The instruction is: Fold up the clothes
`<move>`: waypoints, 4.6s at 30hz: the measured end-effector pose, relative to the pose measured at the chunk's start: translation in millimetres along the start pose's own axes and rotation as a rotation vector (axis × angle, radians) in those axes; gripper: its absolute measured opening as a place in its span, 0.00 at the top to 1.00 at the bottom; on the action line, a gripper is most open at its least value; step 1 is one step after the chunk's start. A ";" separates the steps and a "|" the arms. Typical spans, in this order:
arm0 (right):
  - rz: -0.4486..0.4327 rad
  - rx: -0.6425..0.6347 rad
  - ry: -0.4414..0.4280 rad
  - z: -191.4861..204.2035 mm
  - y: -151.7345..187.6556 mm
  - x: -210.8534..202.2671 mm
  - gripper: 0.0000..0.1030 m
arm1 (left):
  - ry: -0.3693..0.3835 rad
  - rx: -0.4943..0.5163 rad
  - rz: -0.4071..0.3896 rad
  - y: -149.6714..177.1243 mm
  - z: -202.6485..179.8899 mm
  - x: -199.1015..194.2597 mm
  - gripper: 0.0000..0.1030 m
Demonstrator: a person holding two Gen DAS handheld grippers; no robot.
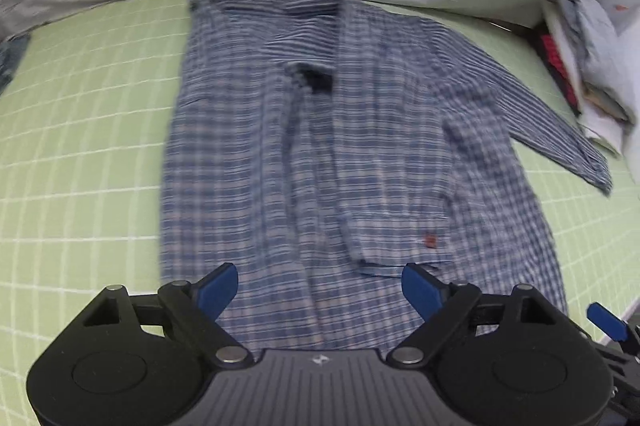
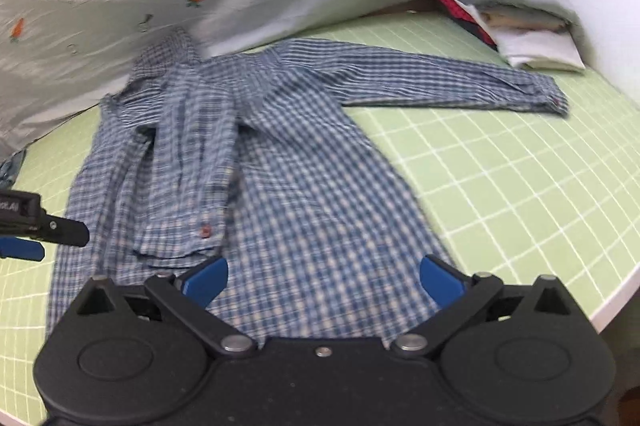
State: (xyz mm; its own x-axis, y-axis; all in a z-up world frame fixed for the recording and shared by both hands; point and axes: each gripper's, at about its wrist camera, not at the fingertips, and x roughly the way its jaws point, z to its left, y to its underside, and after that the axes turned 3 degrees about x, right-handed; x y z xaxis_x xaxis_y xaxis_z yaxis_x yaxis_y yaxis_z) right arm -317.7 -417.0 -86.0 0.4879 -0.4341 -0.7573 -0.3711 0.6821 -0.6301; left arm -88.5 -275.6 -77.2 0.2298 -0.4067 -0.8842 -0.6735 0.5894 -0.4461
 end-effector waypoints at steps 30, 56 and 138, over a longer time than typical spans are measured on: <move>0.099 -0.133 -0.126 -65.0 -23.6 47.0 0.00 | 0.024 -0.287 -0.173 9.4 -33.7 -15.4 0.99; 0.128 -0.212 -0.080 -6.1 3.4 40.0 0.00 | -0.024 -0.466 0.002 111.9 58.8 5.1 0.90; -0.154 -0.230 -0.256 44.8 -178.3 90.6 0.82 | -0.273 -0.430 -0.098 -46.2 112.7 6.9 0.04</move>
State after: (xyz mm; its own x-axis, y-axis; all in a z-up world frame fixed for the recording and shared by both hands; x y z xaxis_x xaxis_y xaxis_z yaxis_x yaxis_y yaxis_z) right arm -171.9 -551.6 -34.5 0.7224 -0.3403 -0.6019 -0.4319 0.4577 -0.7772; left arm 23.4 -227.0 -78.4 0.4428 -0.2146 -0.8706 -0.8543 0.1937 -0.4823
